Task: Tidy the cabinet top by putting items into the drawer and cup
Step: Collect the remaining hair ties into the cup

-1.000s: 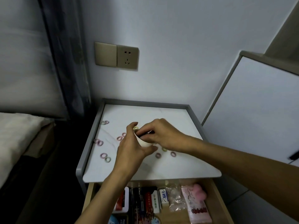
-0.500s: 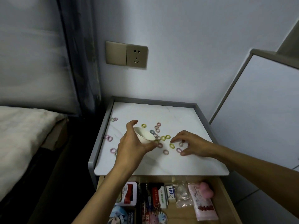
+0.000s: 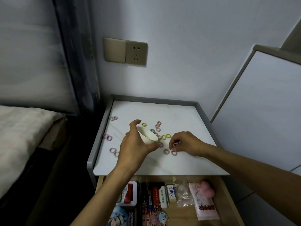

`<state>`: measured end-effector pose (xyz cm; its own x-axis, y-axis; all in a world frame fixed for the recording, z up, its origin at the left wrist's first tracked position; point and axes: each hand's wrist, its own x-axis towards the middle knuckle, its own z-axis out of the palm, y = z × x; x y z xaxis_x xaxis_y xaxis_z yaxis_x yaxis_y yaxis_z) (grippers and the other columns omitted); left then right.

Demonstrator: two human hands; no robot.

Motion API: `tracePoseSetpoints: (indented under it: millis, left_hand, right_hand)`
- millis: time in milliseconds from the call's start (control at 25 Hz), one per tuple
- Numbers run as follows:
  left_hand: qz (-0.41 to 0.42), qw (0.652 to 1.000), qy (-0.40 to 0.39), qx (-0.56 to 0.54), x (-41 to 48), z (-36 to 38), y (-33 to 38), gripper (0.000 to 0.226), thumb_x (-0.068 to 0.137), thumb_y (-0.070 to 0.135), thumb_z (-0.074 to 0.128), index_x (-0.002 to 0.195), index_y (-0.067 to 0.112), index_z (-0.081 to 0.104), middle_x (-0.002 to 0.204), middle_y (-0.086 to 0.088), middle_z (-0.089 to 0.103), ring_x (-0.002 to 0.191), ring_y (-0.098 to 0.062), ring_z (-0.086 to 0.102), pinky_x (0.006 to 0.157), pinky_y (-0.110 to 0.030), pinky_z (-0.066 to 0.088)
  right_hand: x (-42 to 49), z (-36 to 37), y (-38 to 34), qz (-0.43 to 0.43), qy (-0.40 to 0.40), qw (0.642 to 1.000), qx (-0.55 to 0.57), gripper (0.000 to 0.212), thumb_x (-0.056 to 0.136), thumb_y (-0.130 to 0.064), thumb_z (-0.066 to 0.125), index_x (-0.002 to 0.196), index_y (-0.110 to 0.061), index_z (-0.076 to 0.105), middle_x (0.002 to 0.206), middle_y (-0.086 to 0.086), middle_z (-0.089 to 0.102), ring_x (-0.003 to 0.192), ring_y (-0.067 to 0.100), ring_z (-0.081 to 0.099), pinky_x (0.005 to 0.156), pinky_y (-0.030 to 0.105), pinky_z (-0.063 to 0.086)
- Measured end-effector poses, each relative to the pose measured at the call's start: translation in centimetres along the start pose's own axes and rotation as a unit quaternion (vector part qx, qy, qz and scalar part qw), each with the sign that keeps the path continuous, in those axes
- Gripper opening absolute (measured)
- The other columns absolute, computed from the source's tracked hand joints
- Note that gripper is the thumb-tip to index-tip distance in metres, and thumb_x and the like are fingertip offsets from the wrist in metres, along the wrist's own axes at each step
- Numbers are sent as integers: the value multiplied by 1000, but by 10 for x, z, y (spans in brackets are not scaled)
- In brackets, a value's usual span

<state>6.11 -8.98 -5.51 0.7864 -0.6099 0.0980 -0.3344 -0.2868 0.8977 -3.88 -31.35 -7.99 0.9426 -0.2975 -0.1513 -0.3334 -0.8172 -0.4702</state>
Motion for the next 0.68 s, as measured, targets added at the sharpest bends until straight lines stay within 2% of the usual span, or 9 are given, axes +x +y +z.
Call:
tracePoseSetpoints:
  millis: [120, 360, 480, 560, 680]
  left_hand:
    - [-2, 1000, 1, 1, -3, -3, -1, 95, 65, 38, 87, 141, 30, 31, 125, -5, 57, 104, -23, 56, 76, -28, 42]
    - [-5, 1000, -1, 4, -5, -11, -1, 94, 67, 40, 86, 142, 30, 30, 127, -1, 56, 104, -19, 54, 75, -26, 38]
    - [-4, 1000, -7, 0, -7, -10, 2, 94, 66, 38, 86, 142, 29, 31, 127, -4, 56, 105, -21, 54, 76, -27, 41]
    - [-1, 1000, -9, 1, -9, -8, 3, 94, 66, 38, 86, 141, 29, 31, 127, -5, 56, 105, -22, 55, 76, -27, 41]
    - [-2, 1000, -8, 4, -10, -9, 1, 93, 66, 38, 86, 141, 28, 32, 127, -5, 56, 107, -24, 56, 77, -26, 41]
  right_hand:
    - [1, 2, -7, 20, -2, 999, -41, 14, 81, -9, 74, 79, -23, 71, 76, -10, 63, 69, 3, 56, 60, 9, 39]
    - [-3, -9, -21, 70, 35, 997, 29, 13, 83, -7, 71, 78, -19, 71, 76, -3, 69, 52, 4, 58, 54, 11, 46]
    - [-15, 2, -25, 78, 8, 996, 35, 9, 81, -11, 75, 83, -18, 70, 76, -1, 68, 56, 8, 60, 54, 16, 49]
    - [-19, 13, -23, 82, 22, 996, 19, 6, 83, -14, 74, 86, -15, 69, 74, -5, 64, 58, 6, 58, 54, 16, 48]
    - [-19, 22, -21, 64, 33, 996, -46, 7, 87, -16, 70, 83, -19, 65, 75, -10, 58, 61, -2, 52, 57, 10, 37]
